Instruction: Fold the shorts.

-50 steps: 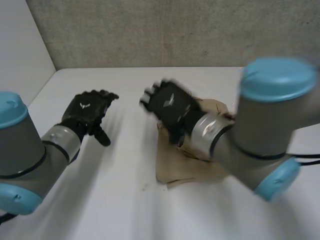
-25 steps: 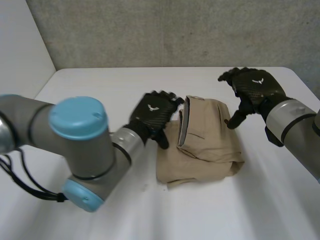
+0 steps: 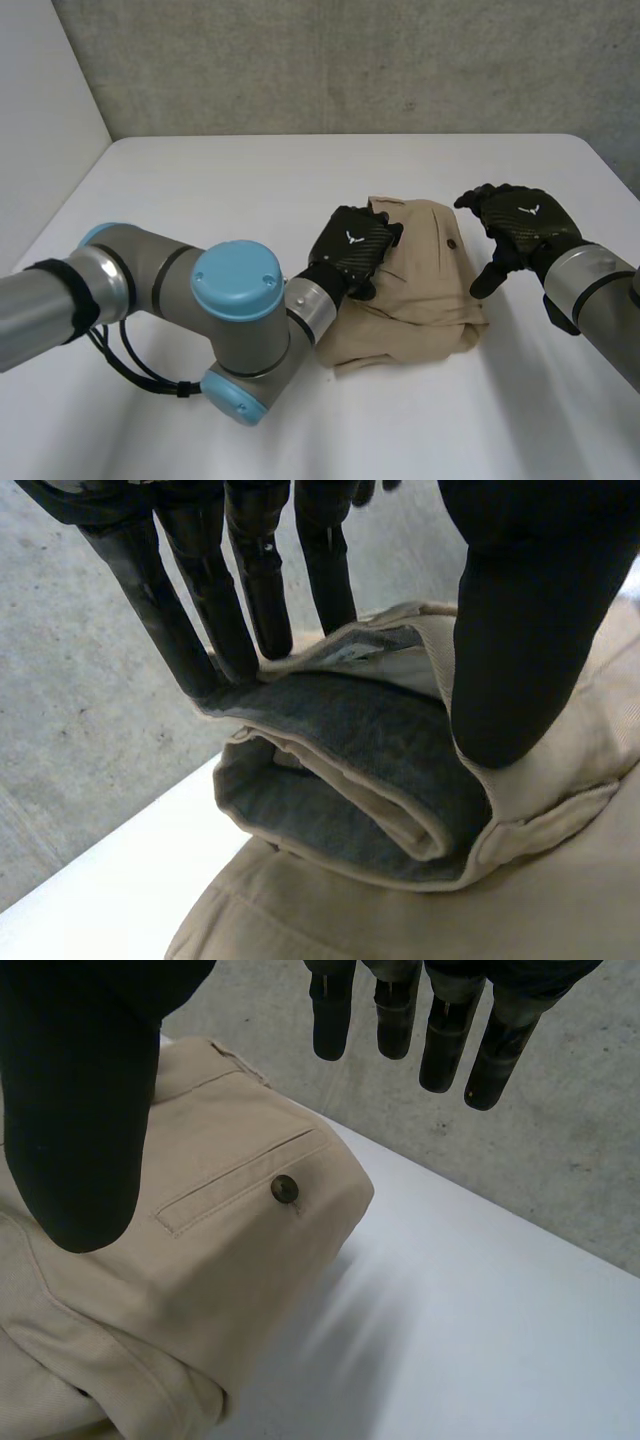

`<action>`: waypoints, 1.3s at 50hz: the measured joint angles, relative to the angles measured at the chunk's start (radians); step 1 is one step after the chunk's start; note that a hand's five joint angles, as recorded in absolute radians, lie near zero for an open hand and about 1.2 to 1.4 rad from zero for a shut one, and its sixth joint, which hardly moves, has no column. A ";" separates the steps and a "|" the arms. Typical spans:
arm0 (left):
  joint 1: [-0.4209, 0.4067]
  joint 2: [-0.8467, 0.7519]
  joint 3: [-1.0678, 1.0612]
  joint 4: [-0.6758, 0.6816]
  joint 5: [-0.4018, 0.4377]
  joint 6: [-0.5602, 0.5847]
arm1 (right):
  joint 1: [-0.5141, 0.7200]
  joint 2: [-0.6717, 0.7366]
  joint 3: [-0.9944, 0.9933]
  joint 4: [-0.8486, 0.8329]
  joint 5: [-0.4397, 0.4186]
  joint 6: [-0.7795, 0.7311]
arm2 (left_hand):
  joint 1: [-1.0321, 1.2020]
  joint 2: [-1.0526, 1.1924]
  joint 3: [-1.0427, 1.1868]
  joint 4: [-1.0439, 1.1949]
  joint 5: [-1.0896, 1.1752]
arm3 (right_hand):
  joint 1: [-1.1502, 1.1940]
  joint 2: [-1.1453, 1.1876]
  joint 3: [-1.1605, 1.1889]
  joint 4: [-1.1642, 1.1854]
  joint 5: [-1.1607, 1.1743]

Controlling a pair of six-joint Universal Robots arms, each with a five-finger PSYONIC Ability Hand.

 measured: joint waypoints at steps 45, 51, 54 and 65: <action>0.018 0.232 -0.237 -0.306 -0.019 0.112 | 0.112 0.413 -0.573 0.435 -0.130 -0.027 | -0.028 -0.006 0.007 -0.001 0.011 | 0.000 0.000 0.000 0.000 0.000; 0.031 0.267 -0.223 -0.294 -0.040 0.140 | 0.115 0.450 -0.596 0.436 -0.128 -0.034 | -0.228 -0.210 -0.198 -0.215 -0.208 | 0.000 0.000 0.000 0.000 0.000; 0.036 0.309 -0.201 -0.287 -0.054 0.134 | 0.113 0.453 -0.608 0.437 -0.129 -0.037 | -0.288 -0.282 -0.276 -0.289 -0.290 | 0.000 0.000 0.001 0.000 0.000; 0.031 0.280 -0.079 -0.284 -0.071 -0.134 | 0.109 0.404 -0.560 0.395 -0.127 -0.036 | -0.319 -0.326 -0.316 -0.324 -0.330 | 0.000 0.000 0.000 0.000 0.000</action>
